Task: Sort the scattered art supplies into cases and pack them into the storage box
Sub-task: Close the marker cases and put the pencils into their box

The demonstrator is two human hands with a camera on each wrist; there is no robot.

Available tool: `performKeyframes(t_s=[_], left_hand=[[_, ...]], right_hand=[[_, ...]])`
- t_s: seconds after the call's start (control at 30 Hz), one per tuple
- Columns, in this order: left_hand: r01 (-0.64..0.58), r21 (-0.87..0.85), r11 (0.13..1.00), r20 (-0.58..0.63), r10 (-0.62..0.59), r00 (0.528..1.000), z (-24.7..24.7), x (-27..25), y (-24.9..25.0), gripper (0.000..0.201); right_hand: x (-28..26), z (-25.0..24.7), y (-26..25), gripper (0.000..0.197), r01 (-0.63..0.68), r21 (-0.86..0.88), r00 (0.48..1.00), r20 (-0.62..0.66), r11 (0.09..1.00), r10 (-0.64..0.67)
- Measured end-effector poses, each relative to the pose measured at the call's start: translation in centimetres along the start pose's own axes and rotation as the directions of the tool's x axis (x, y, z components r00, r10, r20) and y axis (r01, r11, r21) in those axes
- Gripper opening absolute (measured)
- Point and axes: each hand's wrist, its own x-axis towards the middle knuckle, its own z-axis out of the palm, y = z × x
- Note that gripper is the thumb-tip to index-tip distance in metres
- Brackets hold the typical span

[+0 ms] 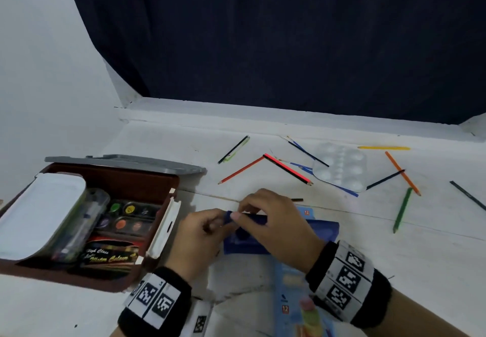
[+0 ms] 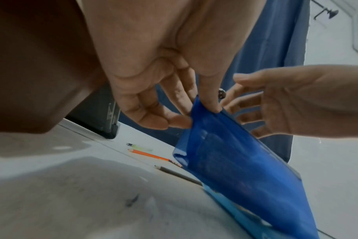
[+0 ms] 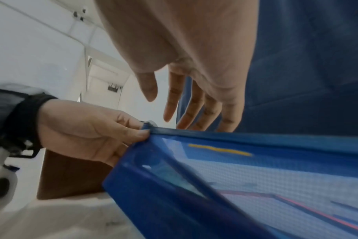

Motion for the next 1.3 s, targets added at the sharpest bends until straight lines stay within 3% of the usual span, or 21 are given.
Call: performKeyframes(t_s=[0.1,0.3,0.5,0.6,0.7,0.8,0.97,1.1,1.3], left_hand=[[-0.099,0.046,0.994,-0.024,0.1,0.995,-0.3,0.9,0.1,0.011],[-0.132,0.111,0.985,-0.021,0.135,0.991,0.1,1.4,0.4,0.009],[-0.181,0.221,0.958,-0.037,0.194,0.98,0.5,2.1,-0.1,0.011],[-0.178,0.211,0.961,-0.064,0.195,0.979,0.6,2.7,-0.3,0.029],[-0.145,0.185,0.972,-0.131,0.17,0.977,0.6,2.8,-0.6,0.02],[-0.087,0.161,0.983,-0.174,0.115,0.978,-0.1,2.9,-0.6,0.015],[-0.127,0.212,0.969,-0.059,0.143,0.988,0.4,2.5,-1.2,0.025],[-0.172,0.279,0.945,-0.057,0.195,0.979,0.5,2.3,-1.8,0.034],[-0.107,0.271,0.957,0.008,0.109,0.994,1.0,2.4,-1.3,0.016]], right_hand=[[1.3,0.1,-0.1,0.028,0.025,-0.028,0.999,-0.022,0.999,-0.026],[3.0,-1.4,1.2,0.013,0.09,-0.119,0.995,0.046,0.989,-0.085],[3.9,-3.2,2.8,0.008,-0.105,-0.054,0.986,0.127,0.993,0.111],[3.6,-4.7,4.7,0.012,-0.191,-0.176,0.979,0.041,0.966,0.202],[2.3,-6.9,7.0,0.015,-0.274,-0.327,0.957,0.002,0.904,0.291],[1.2,-8.8,9.0,0.017,-0.315,-0.344,0.942,-0.002,0.885,0.335],[1.8,-9.1,10.7,0.017,-0.22,-0.171,0.969,0.078,0.96,0.236],[4.5,-9.2,10.8,0.012,-0.144,-0.113,0.983,0.1,0.983,0.156],[11.7,-8.4,10.9,0.005,0.045,-0.289,0.994,0.108,0.956,-0.014]])
